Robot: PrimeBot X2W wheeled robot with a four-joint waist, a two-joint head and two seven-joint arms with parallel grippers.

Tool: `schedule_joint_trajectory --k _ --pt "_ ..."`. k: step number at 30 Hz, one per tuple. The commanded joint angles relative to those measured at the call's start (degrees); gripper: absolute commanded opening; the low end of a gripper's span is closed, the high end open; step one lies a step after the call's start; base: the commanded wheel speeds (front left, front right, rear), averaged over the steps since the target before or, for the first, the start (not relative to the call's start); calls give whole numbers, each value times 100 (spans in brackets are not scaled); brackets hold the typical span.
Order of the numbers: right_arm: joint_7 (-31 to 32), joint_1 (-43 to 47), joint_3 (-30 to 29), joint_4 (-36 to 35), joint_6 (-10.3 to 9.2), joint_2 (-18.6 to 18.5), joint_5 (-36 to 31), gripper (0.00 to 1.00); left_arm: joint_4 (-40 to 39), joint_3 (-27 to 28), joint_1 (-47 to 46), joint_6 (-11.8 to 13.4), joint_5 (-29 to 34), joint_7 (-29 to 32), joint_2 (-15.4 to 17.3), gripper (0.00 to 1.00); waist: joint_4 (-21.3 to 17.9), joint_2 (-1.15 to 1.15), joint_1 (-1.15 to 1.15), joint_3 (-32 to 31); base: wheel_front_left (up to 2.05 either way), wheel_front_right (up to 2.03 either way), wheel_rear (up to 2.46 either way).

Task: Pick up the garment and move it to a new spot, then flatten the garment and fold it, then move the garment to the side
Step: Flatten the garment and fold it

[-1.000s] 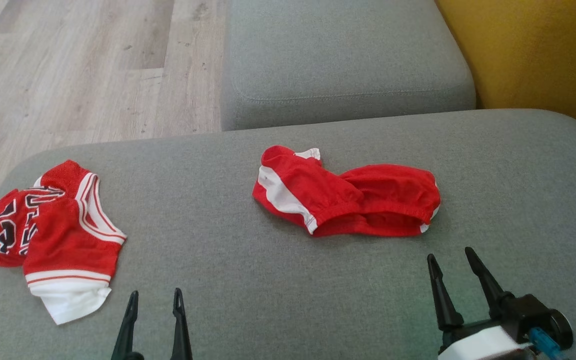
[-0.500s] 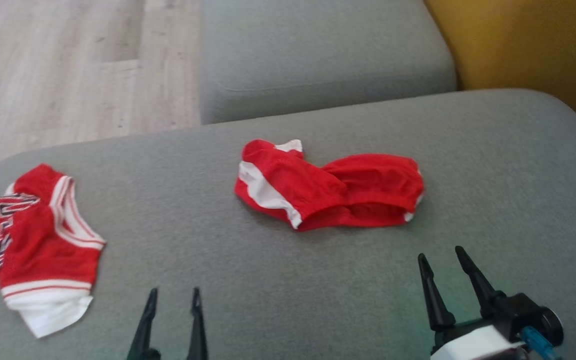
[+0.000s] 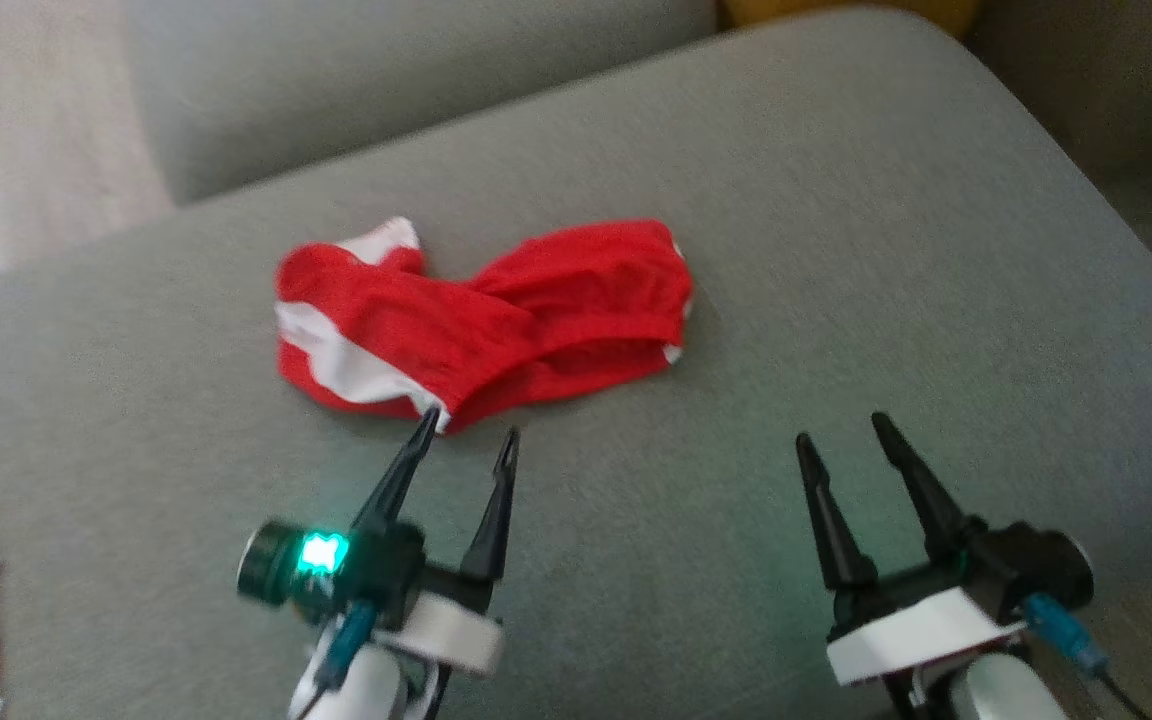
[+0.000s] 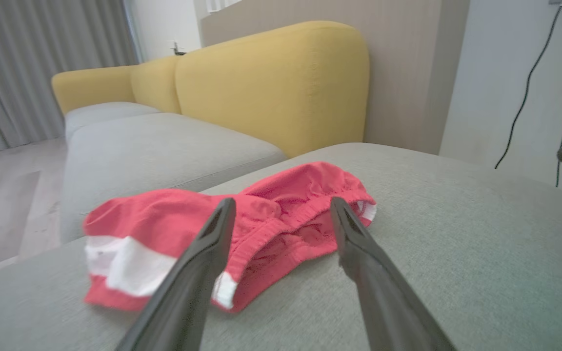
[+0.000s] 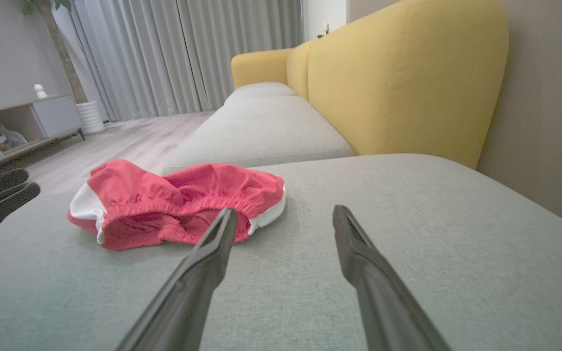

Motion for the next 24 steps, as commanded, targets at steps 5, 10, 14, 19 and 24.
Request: schedule_joint_trajectory --k 5,10,14,19,24 --pt "-33 -470 -25 -339 -4 -21 122 100 537 -83 -1062 -322 176 -55 -13 100 -801 0 -1 1038 0 0 0" --pt "-33 -574 -91 -441 -4 -21 221 100 1366 -457 -1855 -645 205 -55 -13 100 -885 0 -1 1490 0 0 0" --pt "-33 -658 -87 -495 -4 -21 306 100 2007 -799 -2443 -758 155 -55 -13 100 -893 0 -1 1780 0 0 0" --pt "-33 -756 -37 -524 -4 -21 390 100 2445 -1200 -3057 -770 -95 -55 -13 100 -913 0 -1 2031 0 0 0" --pt "-33 -824 1 -538 -4 -21 464 100 2526 -1628 -3492 -677 -377 -55 -13 100 -960 0 -1 2191 0 0 0"
